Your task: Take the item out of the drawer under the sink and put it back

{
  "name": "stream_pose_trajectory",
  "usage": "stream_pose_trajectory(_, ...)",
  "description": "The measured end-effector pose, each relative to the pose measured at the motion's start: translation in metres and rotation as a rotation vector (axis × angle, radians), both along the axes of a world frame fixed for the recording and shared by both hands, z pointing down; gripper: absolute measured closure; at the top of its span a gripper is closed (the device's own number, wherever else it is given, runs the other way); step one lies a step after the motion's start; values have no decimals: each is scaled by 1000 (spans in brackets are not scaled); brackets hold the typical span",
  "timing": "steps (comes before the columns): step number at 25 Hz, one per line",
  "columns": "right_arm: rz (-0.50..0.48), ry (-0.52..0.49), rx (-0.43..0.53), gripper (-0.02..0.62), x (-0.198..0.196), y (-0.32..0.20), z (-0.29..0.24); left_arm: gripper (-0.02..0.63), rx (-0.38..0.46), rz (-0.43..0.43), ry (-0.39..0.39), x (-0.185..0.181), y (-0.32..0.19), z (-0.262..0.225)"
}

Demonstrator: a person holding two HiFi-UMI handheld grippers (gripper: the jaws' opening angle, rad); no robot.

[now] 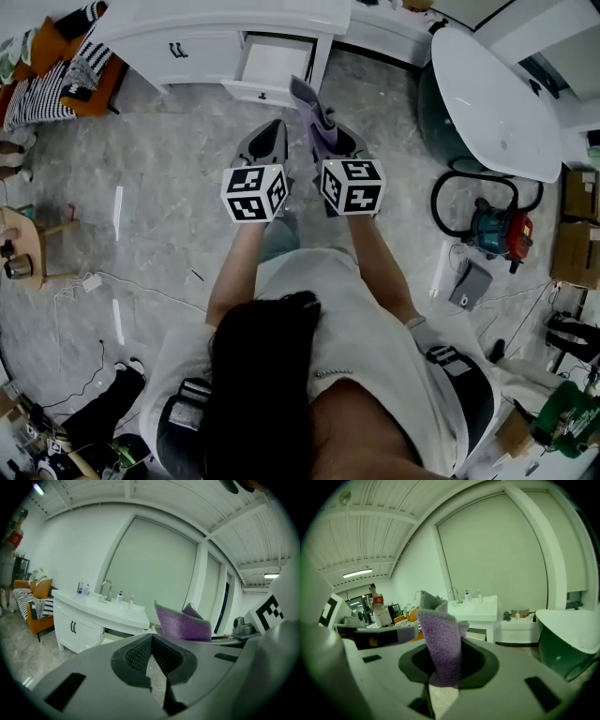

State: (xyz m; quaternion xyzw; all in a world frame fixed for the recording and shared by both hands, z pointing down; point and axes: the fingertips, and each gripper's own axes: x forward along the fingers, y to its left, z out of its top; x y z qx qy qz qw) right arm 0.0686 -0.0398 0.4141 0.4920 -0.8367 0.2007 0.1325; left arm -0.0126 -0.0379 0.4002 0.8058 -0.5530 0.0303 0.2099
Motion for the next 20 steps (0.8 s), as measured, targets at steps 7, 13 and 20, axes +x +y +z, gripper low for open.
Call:
stream_pose_trajectory(7,8,-15,-20,483,-21,-39,1,603,-20,15,0,-19,-41,2)
stream_pose_trajectory(13,30,-12,-23,483,-37,-67,3,603,-27,32,12,-35,-72,3)
stream_pose_trajectory(20,64,-13,-41,483,-54,-93,12,603,-39,75,-3,-47,-101,10)
